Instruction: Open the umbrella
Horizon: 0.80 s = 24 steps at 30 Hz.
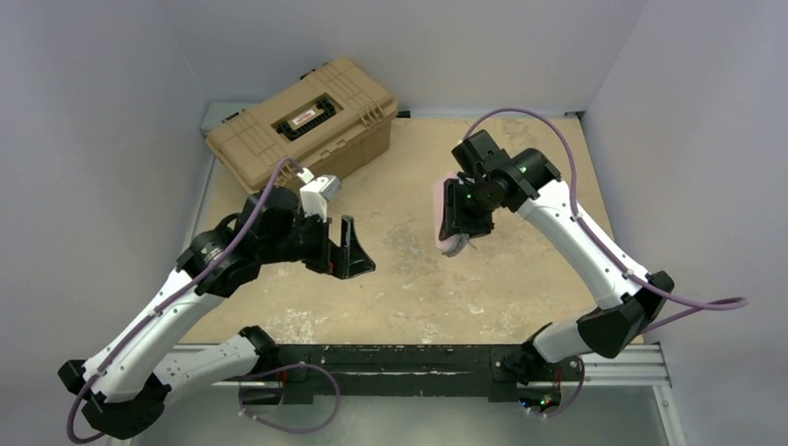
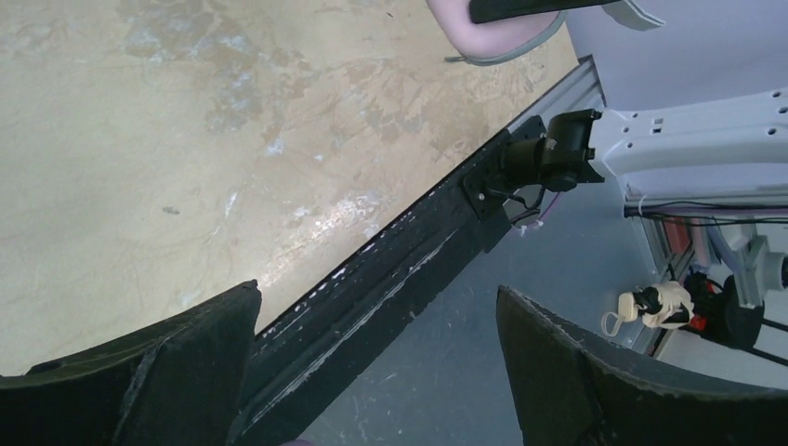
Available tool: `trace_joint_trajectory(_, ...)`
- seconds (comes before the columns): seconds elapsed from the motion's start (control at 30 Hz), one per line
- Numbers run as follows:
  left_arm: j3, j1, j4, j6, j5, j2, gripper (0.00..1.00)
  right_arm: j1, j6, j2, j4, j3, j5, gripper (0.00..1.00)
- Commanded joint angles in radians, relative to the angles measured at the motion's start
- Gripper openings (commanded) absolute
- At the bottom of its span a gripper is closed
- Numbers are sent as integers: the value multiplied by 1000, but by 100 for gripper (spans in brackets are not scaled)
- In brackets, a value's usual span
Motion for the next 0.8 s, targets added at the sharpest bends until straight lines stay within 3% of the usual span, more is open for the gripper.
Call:
trace_joint_trajectory(0.0, -1, -17, 145, 58, 83, 41, 95, 1, 31, -52, 96, 74, -61, 0)
trace_joint_trajectory(0.17, -9, -16, 199, 78, 81, 74, 94, -3, 35, -63, 170, -4, -185, 0)
trace_joint_trajectory(0.33, -14, -17, 267, 103, 111, 108, 92, -33, 57, -124, 372, -87, -374, 0)
trace_joint_trajectory(0.57, -175, -17, 507, 292, 76, -28, 91, -89, 53, -65, 328, 21, -428, 0)
trace_joint_trajectory(0.77, -299, -17, 739, 354, 201, 16, 85, -91, 86, -80, 323, 10, -419, 0)
